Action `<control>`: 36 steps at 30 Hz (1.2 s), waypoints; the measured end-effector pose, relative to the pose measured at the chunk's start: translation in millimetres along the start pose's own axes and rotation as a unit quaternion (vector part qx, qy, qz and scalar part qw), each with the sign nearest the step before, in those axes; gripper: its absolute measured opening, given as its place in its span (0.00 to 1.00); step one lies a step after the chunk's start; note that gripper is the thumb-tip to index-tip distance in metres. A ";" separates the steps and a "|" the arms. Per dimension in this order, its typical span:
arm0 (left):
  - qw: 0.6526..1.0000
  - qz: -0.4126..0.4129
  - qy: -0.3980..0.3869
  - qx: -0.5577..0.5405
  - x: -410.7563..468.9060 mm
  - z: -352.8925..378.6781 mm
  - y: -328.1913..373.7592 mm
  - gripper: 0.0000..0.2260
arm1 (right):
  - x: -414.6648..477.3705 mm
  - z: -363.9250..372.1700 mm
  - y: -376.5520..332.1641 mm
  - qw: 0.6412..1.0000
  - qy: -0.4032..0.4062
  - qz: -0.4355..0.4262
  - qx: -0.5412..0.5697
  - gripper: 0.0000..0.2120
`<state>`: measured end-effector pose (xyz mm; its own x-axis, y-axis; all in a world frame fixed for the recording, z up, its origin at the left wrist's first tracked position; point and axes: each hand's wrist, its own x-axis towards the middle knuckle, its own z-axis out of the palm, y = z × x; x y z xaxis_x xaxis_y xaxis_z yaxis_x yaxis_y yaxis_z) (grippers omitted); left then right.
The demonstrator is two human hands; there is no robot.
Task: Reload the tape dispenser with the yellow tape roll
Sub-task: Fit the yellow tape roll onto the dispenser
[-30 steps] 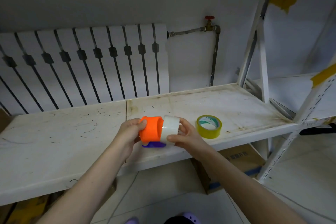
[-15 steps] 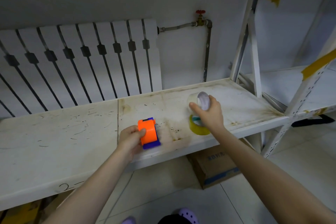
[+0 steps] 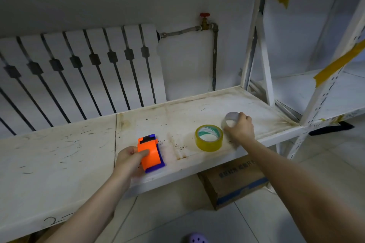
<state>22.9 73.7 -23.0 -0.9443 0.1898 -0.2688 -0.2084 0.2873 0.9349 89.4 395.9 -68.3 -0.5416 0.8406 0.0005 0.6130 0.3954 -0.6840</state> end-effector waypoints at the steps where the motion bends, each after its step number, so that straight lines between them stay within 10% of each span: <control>1: 1.000 0.005 -0.005 0.012 -1.0 -0.3 -1.9 0.09 | -0.7 1.7 0.5 1.000 -0.010 -0.008 -0.002 0.39; 7: 1.000 0.024 0.006 0.003 -3.4 -3.6 -12.4 0.05 | -23.5 10.6 -16.5 0.986 0.061 -0.149 0.046 0.27; 11: 0.999 0.024 0.024 -0.026 -4.3 -0.9 -11.7 0.08 | -42.2 22.4 -36.9 0.967 -0.086 -0.234 -0.048 0.30; 16: 0.999 0.007 0.022 -0.032 -1.7 -4.2 -12.1 0.07 | -37.9 33.6 -48.2 0.956 -0.153 -0.166 -0.189 0.52; 23: 1.000 0.002 -0.001 -0.028 2.8 -10.0 -13.8 0.04 | -39.8 42.7 -53.9 0.933 -0.131 -0.168 -0.290 0.40; 32: 1.000 0.005 -0.004 -0.030 3.4 -18.4 -7.4 0.05 | -53.1 37.1 -56.9 0.943 -0.132 -0.183 -0.246 0.51; 36: 0.995 -0.003 -0.002 -0.101 -3.7 -18.1 1.4 0.09 | -102.4 42.1 -80.5 0.939 -0.159 -0.293 -0.085 0.40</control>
<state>21.5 56.4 -16.5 -0.9416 0.1929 -0.2759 -0.2623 0.0933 0.9605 71.4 262.3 -44.0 -0.9422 0.3185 0.1036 0.2250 0.8309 -0.5089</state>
